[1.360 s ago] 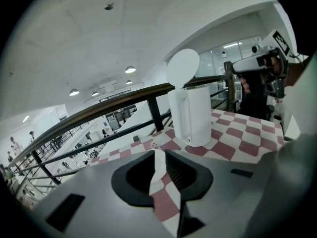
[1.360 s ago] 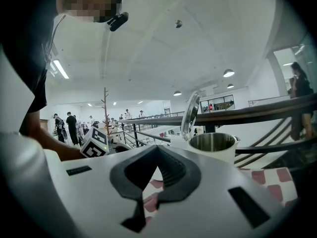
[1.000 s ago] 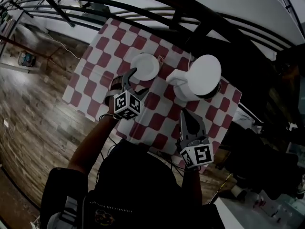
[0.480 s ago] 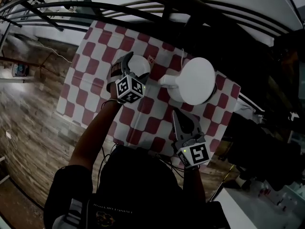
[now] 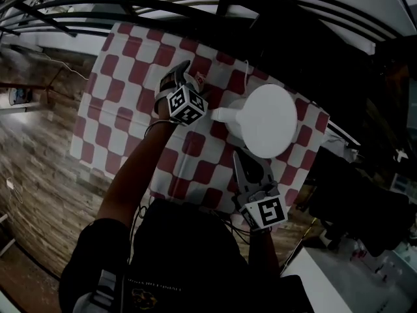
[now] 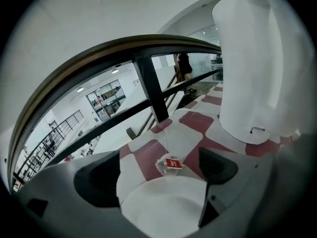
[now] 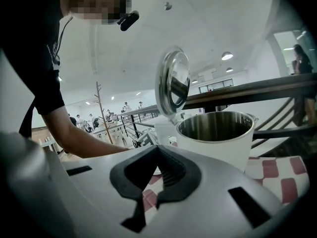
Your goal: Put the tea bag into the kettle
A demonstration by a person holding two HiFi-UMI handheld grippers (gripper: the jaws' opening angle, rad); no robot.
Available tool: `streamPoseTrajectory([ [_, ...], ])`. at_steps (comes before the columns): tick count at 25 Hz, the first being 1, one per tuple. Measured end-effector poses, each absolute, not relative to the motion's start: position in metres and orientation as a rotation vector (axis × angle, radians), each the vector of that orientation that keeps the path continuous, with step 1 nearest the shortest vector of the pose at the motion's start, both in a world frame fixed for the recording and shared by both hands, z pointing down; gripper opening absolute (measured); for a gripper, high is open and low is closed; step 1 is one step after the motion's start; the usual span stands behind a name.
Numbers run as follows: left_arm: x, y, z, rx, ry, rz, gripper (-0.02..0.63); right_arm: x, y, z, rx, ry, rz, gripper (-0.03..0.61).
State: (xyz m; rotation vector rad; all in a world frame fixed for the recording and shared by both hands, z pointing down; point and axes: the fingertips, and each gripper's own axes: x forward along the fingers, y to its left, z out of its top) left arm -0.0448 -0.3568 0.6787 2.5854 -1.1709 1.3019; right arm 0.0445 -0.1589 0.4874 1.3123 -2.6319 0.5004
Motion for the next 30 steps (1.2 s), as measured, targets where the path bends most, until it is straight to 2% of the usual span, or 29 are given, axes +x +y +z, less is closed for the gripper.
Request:
streamPoseTrajectory([
  [3, -0.041, -0.361, 0.689, 2.552, -1.139, 1.285, 0.485, 0.043, -0.16, 0.492, 1.314, -2.62, 0.542, 0.011],
  [4, -0.041, -0.363, 0.69, 2.548, -1.135, 1.277, 0.46, 0.043, -0.16, 0.494, 1.315, -2.616, 0.553, 0.011],
  [6, -0.045, -0.364, 0.688, 2.552, -1.157, 1.31, 0.267, 0.042, -0.159, 0.495, 1.317, -2.607, 0.574, 0.011],
  [7, -0.048, -0.364, 0.687, 2.556, -1.171, 1.351, 0.113, 0.042, -0.158, 0.496, 1.319, -2.604, 0.58, 0.011],
  [8, -0.05, -0.363, 0.687, 2.556, -1.175, 1.385, 0.008, 0.042, -0.158, 0.496, 1.321, -2.601, 0.583, 0.011],
  [16, -0.055, -0.349, 0.665, 2.563, -1.175, 1.364, 0.003, 0.042, -0.156, 0.49, 1.338, -2.613, 0.549, 0.011],
  [30, -0.068, -0.25, 0.525, 2.761, -1.374, 0.959, 0.003, 0.041, -0.132, 0.451, 1.337, -2.713, 0.336, 0.011],
])
